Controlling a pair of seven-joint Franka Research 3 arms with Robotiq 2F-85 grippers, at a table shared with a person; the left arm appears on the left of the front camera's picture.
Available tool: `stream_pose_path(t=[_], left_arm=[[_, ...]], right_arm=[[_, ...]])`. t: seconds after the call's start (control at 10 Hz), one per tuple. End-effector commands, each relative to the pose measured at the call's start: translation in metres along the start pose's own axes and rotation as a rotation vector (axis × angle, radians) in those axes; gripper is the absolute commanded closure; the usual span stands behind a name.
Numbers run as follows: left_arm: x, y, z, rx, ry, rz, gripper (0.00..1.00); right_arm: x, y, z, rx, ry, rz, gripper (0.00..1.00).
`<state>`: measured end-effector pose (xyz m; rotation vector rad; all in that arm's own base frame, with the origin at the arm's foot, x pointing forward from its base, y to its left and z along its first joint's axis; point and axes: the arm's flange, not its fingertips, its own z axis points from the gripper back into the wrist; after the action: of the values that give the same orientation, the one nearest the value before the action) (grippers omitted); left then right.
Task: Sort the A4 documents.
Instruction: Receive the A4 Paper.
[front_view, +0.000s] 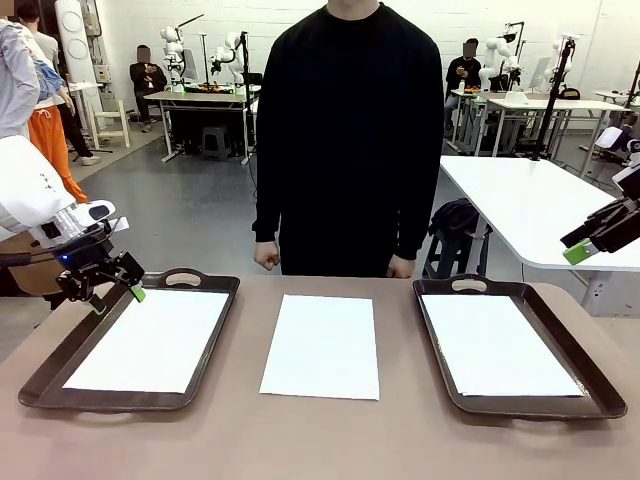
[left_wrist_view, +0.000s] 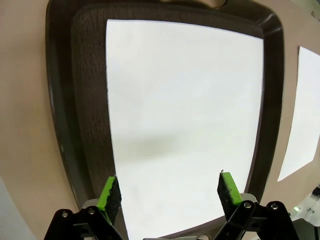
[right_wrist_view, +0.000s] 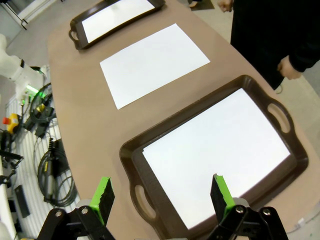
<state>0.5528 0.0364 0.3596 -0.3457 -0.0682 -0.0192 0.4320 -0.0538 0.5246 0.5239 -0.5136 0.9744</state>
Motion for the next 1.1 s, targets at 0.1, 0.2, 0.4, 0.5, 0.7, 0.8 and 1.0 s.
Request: stream_pose_path(t=[0.1,0.2,0.4,0.5,0.7,0.8,1.0], left_arm=[[-0.012,-0.076,0.034,-0.007,-0.140,-0.245,0.00],[-0.021,-0.097,0.051,-0.031,-0.184,-0.344,0.00],[-0.033,-0.102,0.089,-0.110,-0.238,-0.499,0.00],[-0.040,-0.096,0.113,-0.164,-0.243,-0.570,0.00],[-0.068,-0.091,0.167,-0.172,-0.308,-0.780,0.00],[-0.081,-0.091,0.186,-0.153,-0.329,-0.882,0.00],[-0.091,-0.097,0.202,-0.094,-0.386,-0.896,0.00]], right_arm=[[0.000,0.000,0.000,-0.011,0.002,0.000,0.00],[0.000,0.000,0.000,-0.011,0.002,0.000,0.00],[0.000,0.000,0.000,-0.011,0.002,0.000,0.00],[0.000,0.000,0.000,-0.011,0.002,0.000,0.00],[0.000,0.000,0.000,-0.011,0.002,0.000,0.00],[0.000,0.000,0.000,-0.011,0.002,0.000,0.00],[0.000,0.000,0.000,-0.011,0.002,0.000,0.00]])
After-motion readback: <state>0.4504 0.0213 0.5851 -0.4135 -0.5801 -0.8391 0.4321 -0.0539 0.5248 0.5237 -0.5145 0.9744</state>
